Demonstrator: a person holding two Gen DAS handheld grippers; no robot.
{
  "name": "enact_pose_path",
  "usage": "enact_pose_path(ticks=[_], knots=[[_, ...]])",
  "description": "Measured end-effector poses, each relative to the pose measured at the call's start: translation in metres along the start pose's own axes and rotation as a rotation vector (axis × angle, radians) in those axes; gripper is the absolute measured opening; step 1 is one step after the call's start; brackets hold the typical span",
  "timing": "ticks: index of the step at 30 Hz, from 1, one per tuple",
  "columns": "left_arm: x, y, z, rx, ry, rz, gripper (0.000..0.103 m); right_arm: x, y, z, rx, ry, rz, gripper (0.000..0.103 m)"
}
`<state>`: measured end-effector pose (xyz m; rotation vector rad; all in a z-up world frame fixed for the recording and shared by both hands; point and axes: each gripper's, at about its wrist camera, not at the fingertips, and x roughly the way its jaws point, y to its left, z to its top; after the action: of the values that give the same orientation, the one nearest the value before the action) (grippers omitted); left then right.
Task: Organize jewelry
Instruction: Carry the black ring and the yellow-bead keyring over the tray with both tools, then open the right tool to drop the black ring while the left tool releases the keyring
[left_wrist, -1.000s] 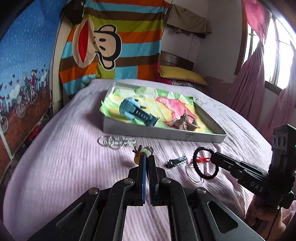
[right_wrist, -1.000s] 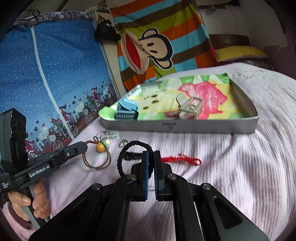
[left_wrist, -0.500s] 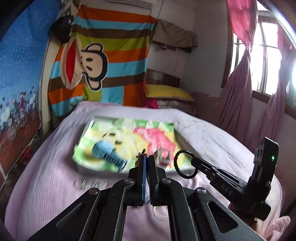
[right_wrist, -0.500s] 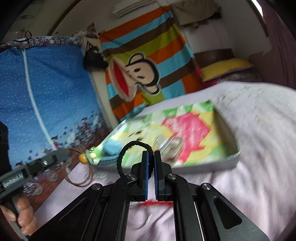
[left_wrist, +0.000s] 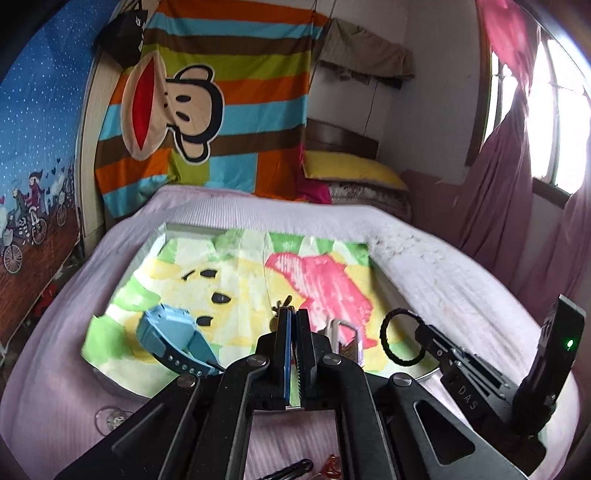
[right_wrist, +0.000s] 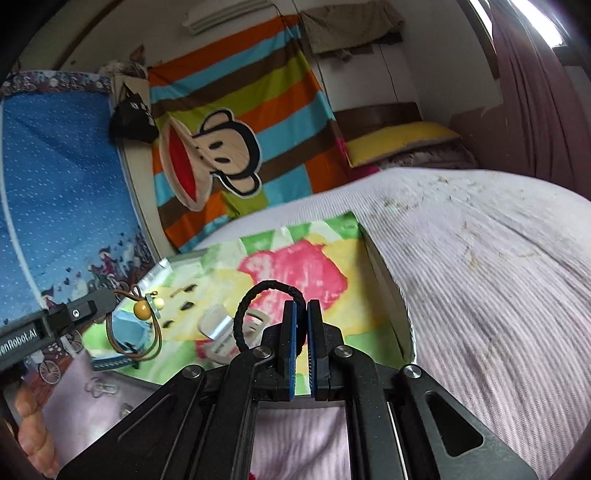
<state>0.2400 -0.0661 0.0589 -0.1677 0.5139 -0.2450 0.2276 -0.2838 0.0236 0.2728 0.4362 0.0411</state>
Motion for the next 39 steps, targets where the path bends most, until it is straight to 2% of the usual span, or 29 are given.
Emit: enact_pose_path(ticks=[8, 10, 16, 21, 24, 25, 26, 27, 28, 29, 33, 35, 39], knots=[[0.025, 0.002, -0.015, -0.005, 0.092, 0.091, 0.003, 0.021, 0.003, -0.008, -0.013, 0.080, -0.013, 0.005], [0.025, -0.001, -0.016, 0.017, 0.092, 0.113, 0.003, 0.024, 0.003, -0.010, -0.011, 0.092, -0.015, 0.005], [0.026, -0.009, -0.019, 0.079, 0.113, 0.144, 0.004, 0.026, 0.001, -0.013, -0.002, 0.117, -0.011, 0.006], [0.024, -0.004, -0.019, 0.063, 0.122, 0.152, 0.004, 0.027, -0.001, -0.015, 0.011, 0.130, -0.001, 0.006], [0.022, -0.001, -0.019, 0.052, 0.119, 0.145, 0.006, 0.025, -0.002, -0.015, 0.014, 0.129, 0.008, 0.013], [0.021, -0.001, -0.019, 0.052, 0.118, 0.142, 0.012, 0.024, -0.002, -0.015, 0.014, 0.126, 0.009, 0.016], [0.020, -0.001, -0.020, 0.052, 0.115, 0.141, 0.024, 0.023, -0.001, -0.015, 0.012, 0.122, 0.011, 0.022], [0.018, -0.001, -0.020, 0.049, 0.107, 0.136, 0.031, 0.022, -0.001, -0.015, 0.011, 0.119, 0.013, 0.026], [0.014, -0.001, -0.021, 0.047, 0.088, 0.122, 0.040, 0.021, -0.001, -0.015, 0.009, 0.116, 0.012, 0.026], [0.011, -0.001, -0.021, 0.047, 0.070, 0.121, 0.044, 0.020, -0.001, -0.015, 0.008, 0.116, 0.012, 0.026], [0.001, 0.000, -0.019, 0.044, 0.038, 0.133, 0.045, 0.014, -0.005, -0.014, 0.020, 0.090, 0.022, 0.026], [-0.004, 0.002, -0.019, 0.037, 0.026, 0.141, 0.050, 0.007, -0.006, -0.013, 0.026, 0.060, 0.033, 0.027], [-0.015, 0.006, -0.018, 0.028, -0.013, 0.163, 0.065, -0.008, -0.006, -0.012, 0.022, -0.007, 0.051, 0.047]])
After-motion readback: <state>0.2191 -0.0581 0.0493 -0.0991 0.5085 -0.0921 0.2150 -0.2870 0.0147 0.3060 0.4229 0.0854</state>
